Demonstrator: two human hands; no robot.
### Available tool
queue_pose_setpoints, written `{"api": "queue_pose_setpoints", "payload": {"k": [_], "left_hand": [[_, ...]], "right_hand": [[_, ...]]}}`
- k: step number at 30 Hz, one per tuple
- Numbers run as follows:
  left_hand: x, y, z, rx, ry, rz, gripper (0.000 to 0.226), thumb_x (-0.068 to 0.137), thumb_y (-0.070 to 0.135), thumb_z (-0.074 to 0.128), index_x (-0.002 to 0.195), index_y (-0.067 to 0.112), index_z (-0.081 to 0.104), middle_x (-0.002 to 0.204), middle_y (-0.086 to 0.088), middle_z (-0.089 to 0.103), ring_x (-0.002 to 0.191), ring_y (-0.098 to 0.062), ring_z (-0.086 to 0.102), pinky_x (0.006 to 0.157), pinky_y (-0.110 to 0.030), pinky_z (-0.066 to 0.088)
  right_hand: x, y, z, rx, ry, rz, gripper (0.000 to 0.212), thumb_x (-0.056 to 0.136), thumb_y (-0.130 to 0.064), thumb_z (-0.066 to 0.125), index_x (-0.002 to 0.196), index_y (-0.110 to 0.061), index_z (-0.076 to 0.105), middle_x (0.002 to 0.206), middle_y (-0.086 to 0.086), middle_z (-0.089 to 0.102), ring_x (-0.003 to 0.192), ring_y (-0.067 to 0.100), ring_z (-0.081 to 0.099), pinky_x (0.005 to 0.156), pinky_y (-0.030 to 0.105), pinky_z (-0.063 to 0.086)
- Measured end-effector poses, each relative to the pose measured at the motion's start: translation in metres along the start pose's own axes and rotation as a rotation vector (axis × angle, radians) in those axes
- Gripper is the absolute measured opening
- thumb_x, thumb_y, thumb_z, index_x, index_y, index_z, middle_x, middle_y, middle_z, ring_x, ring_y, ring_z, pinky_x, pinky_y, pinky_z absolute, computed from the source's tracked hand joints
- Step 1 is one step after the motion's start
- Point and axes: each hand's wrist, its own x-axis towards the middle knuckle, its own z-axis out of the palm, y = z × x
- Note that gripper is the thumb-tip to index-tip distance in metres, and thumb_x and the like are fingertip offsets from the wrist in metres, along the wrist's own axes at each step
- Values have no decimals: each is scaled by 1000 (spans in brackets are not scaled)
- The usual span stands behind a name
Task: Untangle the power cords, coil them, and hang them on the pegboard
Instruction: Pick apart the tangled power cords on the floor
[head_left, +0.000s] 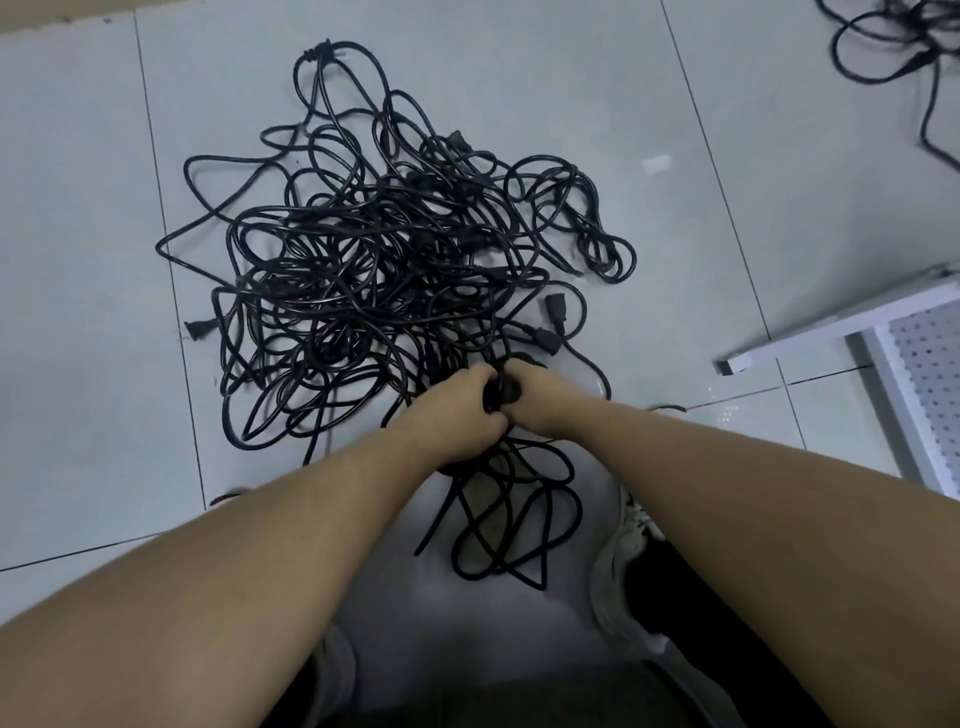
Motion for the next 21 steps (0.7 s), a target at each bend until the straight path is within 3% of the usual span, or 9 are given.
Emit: {"api": "queue_pose_setpoints", "payload": {"k": [3, 8, 12, 15, 17, 21], "left_hand": [[3, -2, -1, -359, 36, -92, 40, 94, 23, 65, 132, 18, 54, 119, 0, 63, 96, -12, 64, 83, -30, 54], [1, 1, -6, -721, -20, -131, 29, 92, 24, 73, 119, 22, 63, 121, -3, 66, 110, -18, 65, 100, -38, 55], [-8, 12, -14, -690, 12, -85, 35, 91, 31, 74, 123, 28, 60, 116, -2, 63, 108, -20, 65, 94, -38, 56], [-20, 17, -25, -711, 80, -69, 25, 96, 22, 66, 119, 29, 63, 111, -4, 66, 98, -18, 66, 82, -33, 56], [-32, 25, -36, -746, 83, -37, 24, 97, 15, 59, 116, 28, 62, 104, -6, 65, 89, -16, 66, 79, -34, 57], [-63, 50, -59, -646, 50, 31, 22, 93, 6, 51, 111, 18, 51, 96, -10, 57, 73, -23, 58, 73, -42, 55]], "right_hand": [[-1, 0, -1, 21, 17, -13, 37, 91, -20, 67, 122, -17, 47, 103, 2, 60, 96, 24, 58, 77, 36, 46], [-8, 9, -11, -237, 75, -72, 31, 98, -29, 59, 128, -21, 61, 110, 5, 68, 104, 27, 61, 75, 30, 39], [-23, 4, -32, -324, 78, -187, 19, 94, -31, 64, 110, -23, 69, 95, -3, 60, 97, 21, 57, 77, 31, 41], [-40, -8, -50, -457, 148, -348, 28, 93, -30, 64, 117, -17, 69, 122, 2, 57, 113, 24, 53, 92, 35, 44], [-56, -23, -62, -557, 141, -372, 35, 94, -32, 54, 123, -14, 61, 127, 6, 59, 114, 27, 55, 96, 41, 46], [-96, -55, -77, -671, 90, -413, 49, 87, -43, 32, 126, -18, 49, 106, 8, 68, 104, 33, 58, 97, 47, 49]]}}
